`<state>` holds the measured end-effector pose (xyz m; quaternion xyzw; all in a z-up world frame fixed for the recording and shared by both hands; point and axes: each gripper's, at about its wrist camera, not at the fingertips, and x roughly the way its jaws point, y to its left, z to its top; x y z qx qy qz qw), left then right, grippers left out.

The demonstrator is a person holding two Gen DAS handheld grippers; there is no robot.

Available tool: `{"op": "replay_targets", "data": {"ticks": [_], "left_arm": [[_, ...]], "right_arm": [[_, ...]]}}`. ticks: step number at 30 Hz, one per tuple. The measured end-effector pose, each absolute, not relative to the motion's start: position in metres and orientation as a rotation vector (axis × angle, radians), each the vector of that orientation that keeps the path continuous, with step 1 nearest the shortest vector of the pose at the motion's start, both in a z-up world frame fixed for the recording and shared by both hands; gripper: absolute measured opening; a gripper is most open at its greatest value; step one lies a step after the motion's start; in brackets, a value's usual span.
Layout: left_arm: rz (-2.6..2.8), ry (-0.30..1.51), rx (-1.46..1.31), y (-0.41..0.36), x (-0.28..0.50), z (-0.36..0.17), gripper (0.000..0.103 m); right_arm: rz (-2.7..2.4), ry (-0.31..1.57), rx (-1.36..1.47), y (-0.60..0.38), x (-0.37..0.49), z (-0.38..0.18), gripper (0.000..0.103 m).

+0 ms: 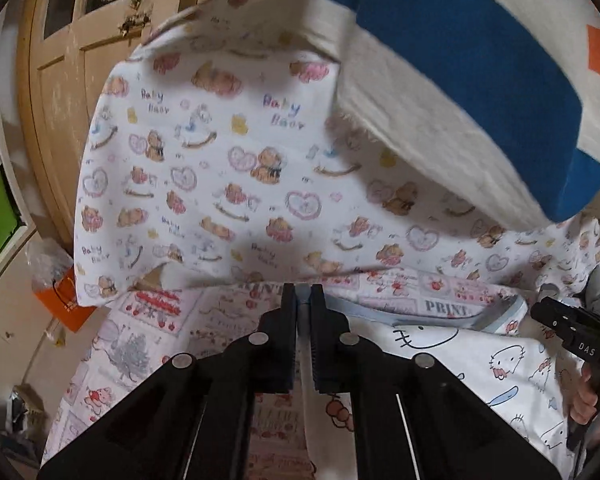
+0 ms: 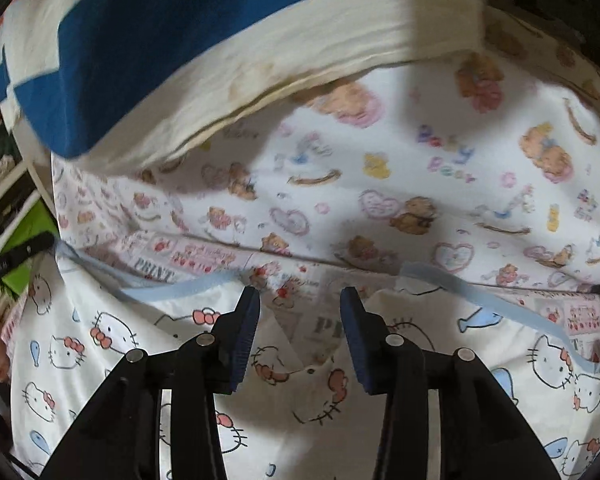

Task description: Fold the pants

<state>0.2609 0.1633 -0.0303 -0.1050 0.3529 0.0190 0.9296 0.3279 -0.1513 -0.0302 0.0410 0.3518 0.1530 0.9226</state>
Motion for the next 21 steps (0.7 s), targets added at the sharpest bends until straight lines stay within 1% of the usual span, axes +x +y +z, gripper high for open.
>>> {"op": "replay_targets", "data": {"ticks": [4, 8, 10, 11, 12, 13, 19, 21], "left_arm": [[0.049, 0.728, -0.198, 0.157, 0.260, -0.034, 0.005], [0.052, 0.735, -0.198, 0.156, 0.261, -0.037, 0.005], [0.048, 0.737, -0.191, 0.155, 0.262, -0.038, 0.005], [0.047, 0.736, -0.186, 0.155, 0.263, -0.038, 0.005], [0.045, 0.735, -0.185, 0.154, 0.263, -0.038, 0.005], [0.042, 0.731, -0.184, 0.154, 0.262, -0.038, 0.005], [0.060, 0.710, -0.185, 0.155, 0.261, -0.031, 0.006], [0.073, 0.747, -0.185, 0.157, 0.266, -0.038, 0.006]], "right_arm": [[0.408, 0.778, 0.111, -0.144, 0.337, -0.036, 0.043], [0.403, 0.806, 0.061, -0.128, 0.343, -0.040, 0.043], [0.410, 0.810, 0.042, -0.121, 0.346, -0.041, 0.035], [0.411, 0.813, 0.022, -0.117, 0.347, -0.040, 0.023], [0.402, 0.813, 0.005, -0.114, 0.348, -0.039, 0.007], [0.385, 0.811, -0.013, -0.110, 0.349, -0.038, 0.003], [0.326, 0.668, 0.019, -0.110, 0.347, -0.007, 0.003], [0.284, 0.688, 0.036, -0.112, 0.355, -0.005, 0.003]]}}
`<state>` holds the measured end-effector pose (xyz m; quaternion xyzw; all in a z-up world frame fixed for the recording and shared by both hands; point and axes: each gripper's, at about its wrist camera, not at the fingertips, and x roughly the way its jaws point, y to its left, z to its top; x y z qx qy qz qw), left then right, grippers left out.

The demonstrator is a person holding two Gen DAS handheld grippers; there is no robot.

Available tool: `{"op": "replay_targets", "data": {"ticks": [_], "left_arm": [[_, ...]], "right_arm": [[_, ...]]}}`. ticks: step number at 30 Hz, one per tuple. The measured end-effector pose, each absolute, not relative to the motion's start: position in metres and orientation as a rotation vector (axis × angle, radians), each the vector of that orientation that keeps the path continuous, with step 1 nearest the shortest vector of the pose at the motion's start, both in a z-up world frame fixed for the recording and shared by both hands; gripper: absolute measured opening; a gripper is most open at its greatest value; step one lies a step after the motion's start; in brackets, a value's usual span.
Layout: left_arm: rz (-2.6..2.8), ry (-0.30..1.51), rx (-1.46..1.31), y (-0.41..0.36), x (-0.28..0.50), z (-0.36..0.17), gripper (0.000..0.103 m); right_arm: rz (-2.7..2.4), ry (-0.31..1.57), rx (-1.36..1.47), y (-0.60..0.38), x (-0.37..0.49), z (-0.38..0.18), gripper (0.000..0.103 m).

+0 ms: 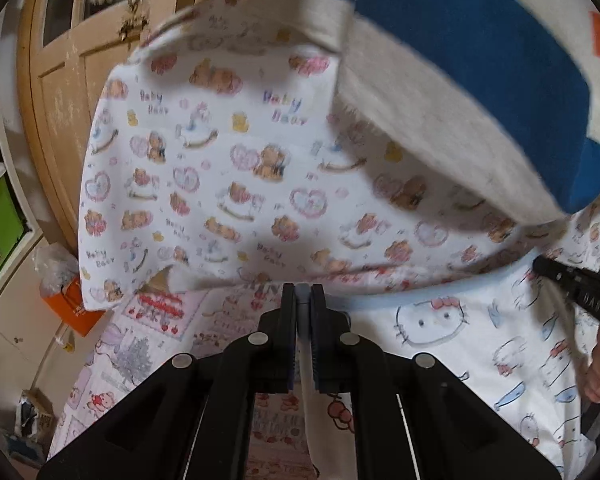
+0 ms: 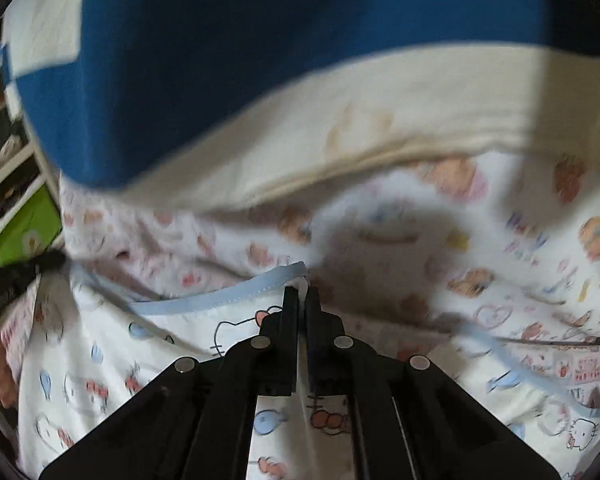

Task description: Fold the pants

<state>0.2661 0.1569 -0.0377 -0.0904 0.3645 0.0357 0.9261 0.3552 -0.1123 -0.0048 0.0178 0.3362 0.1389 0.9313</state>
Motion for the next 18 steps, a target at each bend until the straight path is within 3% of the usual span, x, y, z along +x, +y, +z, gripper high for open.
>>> {"op": "replay_targets", "data": {"ticks": [7, 10, 11, 12, 13, 14, 15, 18], "left_arm": [[0.124, 0.840, -0.131, 0.154, 0.275, -0.056, 0.013], [0.175, 0.837, -0.067, 0.149, 0.273, -0.055, 0.029], [0.189, 0.834, -0.043, 0.147, 0.272, -0.054, 0.042], [0.206, 0.828, -0.011, 0.144, 0.271, -0.053, 0.049], [0.228, 0.811, 0.033, 0.140, 0.270, -0.051, 0.051], [0.241, 0.798, 0.057, 0.138, 0.268, -0.049, 0.060], [0.253, 0.782, 0.069, 0.136, 0.265, -0.046, 0.069], [0.245, 0.711, 0.074, 0.131, 0.255, -0.033, 0.071]], "right_arm": [[0.261, 0.761, 0.041, -0.107, 0.371, -0.024, 0.003], [0.269, 0.799, 0.092, -0.116, 0.370, -0.029, 0.010], [0.261, 0.810, 0.109, -0.121, 0.370, -0.029, 0.024], [0.250, 0.816, 0.129, -0.128, 0.368, -0.027, 0.046], [0.246, 0.799, 0.150, -0.136, 0.364, -0.023, 0.056], [0.241, 0.764, 0.166, -0.144, 0.359, -0.016, 0.067], [0.233, 0.742, 0.170, -0.149, 0.355, -0.012, 0.067], [0.233, 0.690, 0.184, -0.167, 0.338, 0.006, 0.068]]}}
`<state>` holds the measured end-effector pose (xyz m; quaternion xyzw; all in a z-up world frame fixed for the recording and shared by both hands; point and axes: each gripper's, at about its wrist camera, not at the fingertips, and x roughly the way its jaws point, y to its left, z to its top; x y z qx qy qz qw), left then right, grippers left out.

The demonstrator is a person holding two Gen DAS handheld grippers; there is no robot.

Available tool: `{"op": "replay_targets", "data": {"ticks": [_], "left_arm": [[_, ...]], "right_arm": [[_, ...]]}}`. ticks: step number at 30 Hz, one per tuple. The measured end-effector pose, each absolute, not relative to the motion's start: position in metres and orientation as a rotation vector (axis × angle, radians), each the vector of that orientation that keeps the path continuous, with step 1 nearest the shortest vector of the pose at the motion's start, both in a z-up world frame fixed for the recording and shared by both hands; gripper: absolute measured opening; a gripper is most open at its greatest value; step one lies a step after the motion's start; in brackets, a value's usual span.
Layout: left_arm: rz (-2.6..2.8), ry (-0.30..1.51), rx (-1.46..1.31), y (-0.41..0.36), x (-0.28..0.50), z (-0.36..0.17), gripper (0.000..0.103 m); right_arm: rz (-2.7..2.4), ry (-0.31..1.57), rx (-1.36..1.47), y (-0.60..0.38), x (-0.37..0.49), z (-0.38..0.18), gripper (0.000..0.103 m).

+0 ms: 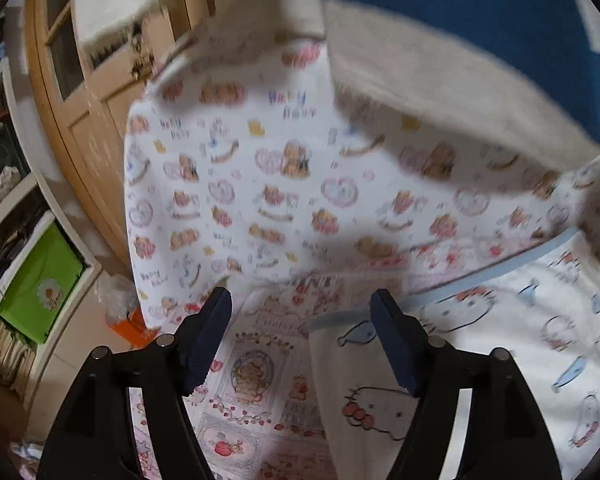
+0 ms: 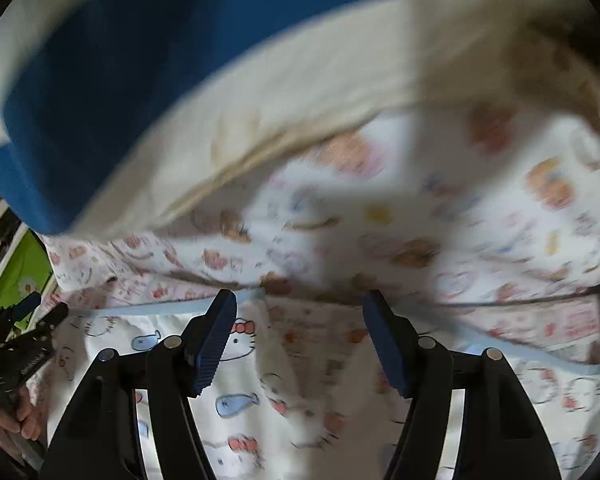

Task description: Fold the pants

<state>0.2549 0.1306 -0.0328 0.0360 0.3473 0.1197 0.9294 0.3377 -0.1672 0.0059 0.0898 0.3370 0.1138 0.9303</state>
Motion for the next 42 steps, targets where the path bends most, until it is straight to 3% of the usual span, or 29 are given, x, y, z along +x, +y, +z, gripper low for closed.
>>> {"op": "replay_targets", "data": {"ticks": [6, 12, 22, 26, 28, 30, 32, 33, 35, 38, 42], "left_arm": [[0.188, 0.529, 0.119, 0.105, 0.226, 0.000, 0.082], [0.098, 0.395, 0.070, 0.085, 0.191, 0.031, 0.100], [-0.087, 0.347, 0.101, 0.037, 0.178, 0.043, 0.102], [-0.195, 0.410, 0.104, -0.001, 0.192, 0.055, 0.102], [-0.255, 0.454, 0.120, -0.026, 0.207, 0.059, 0.095], [-0.321, 0.516, 0.130, -0.053, 0.223, 0.056, 0.081], [-0.380, 0.590, 0.107, -0.078, 0.242, 0.050, 0.077], [-0.401, 0.628, 0.093, -0.091, 0.253, 0.045, 0.073], [-0.415, 0.683, 0.086, -0.113, 0.269, 0.035, 0.070], [-0.406, 0.738, 0.105, -0.139, 0.286, 0.019, 0.062], [-0.347, 0.780, 0.130, -0.157, 0.305, -0.005, 0.061]], "right_arm": [[0.156, 0.553, 0.153, -0.206, 0.284, 0.034, 0.084], [0.046, 0.455, 0.108, -0.249, 0.232, 0.047, 0.085], [-0.156, 0.348, 0.224, -0.350, 0.187, 0.048, 0.087], [-0.133, 0.410, 0.320, -0.379, 0.193, 0.041, 0.087], [-0.170, 0.458, 0.308, -0.385, 0.197, 0.037, 0.085], [-0.164, 0.505, 0.281, -0.388, 0.202, 0.031, 0.073], [-0.162, 0.600, 0.236, -0.388, 0.213, 0.019, 0.067], [-0.155, 0.647, 0.225, -0.388, 0.219, 0.011, 0.058], [-0.119, 0.707, 0.240, -0.390, 0.227, -0.003, 0.049], [-0.126, 0.780, 0.280, -0.398, 0.236, -0.019, 0.045], [-0.131, 0.785, 0.268, -0.396, 0.235, -0.021, 0.044]]}}
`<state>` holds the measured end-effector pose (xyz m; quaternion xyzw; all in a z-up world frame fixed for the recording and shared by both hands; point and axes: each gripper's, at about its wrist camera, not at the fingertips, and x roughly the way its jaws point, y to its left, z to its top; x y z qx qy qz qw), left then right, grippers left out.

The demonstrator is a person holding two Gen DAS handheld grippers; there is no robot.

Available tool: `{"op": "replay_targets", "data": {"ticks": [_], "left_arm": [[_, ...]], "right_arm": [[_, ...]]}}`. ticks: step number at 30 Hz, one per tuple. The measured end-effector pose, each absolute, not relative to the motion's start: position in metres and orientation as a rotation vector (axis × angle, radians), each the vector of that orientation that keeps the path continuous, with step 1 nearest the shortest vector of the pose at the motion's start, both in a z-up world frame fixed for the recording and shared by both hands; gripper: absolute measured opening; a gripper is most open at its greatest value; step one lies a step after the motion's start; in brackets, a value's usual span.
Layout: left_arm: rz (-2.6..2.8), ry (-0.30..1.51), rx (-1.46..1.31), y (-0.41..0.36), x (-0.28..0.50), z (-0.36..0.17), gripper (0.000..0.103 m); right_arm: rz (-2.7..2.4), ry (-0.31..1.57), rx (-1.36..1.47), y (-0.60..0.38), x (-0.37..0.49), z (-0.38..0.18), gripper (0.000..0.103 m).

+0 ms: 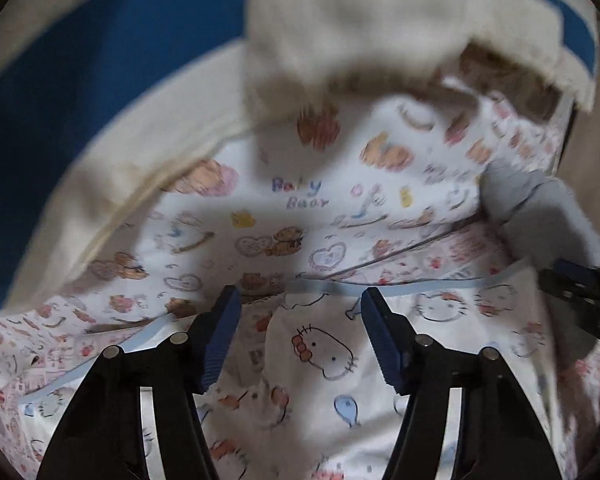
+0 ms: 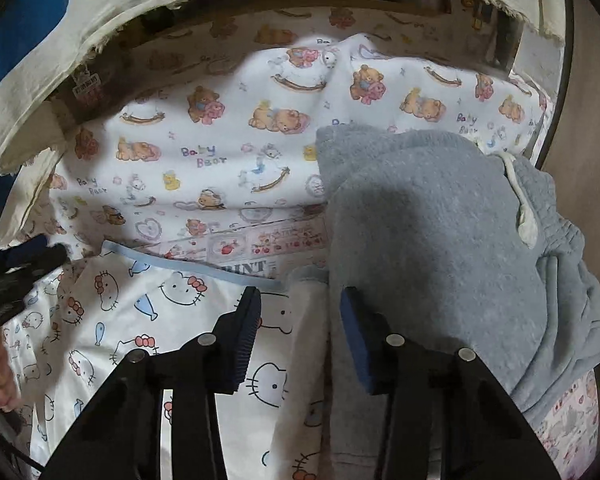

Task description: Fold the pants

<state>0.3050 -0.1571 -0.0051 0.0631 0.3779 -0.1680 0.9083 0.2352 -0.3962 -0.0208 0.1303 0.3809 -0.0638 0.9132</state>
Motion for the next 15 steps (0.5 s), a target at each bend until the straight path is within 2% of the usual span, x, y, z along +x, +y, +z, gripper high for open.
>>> {"op": "replay_targets", "data": {"ticks": [11, 13, 15], "left_arm": [[-0.303, 0.876, 0.035, -0.153, 0.353, -0.046, 0.057], [-0.317, 0.883, 0.023, -0.152, 0.355, -0.047, 0.049], [-0.350, 0.888, 0.010, -0.151, 0.356, -0.048, 0.033]], "right_arm": [[-0.274, 0.839, 0.153, -0.372, 0.259, -0.042, 0.041], [-0.322, 0.855, 0.110, -0.364, 0.266, -0.048, 0.041], [-0.345, 0.854, 0.093, -0.361, 0.268, -0.050, 0.040]]}}
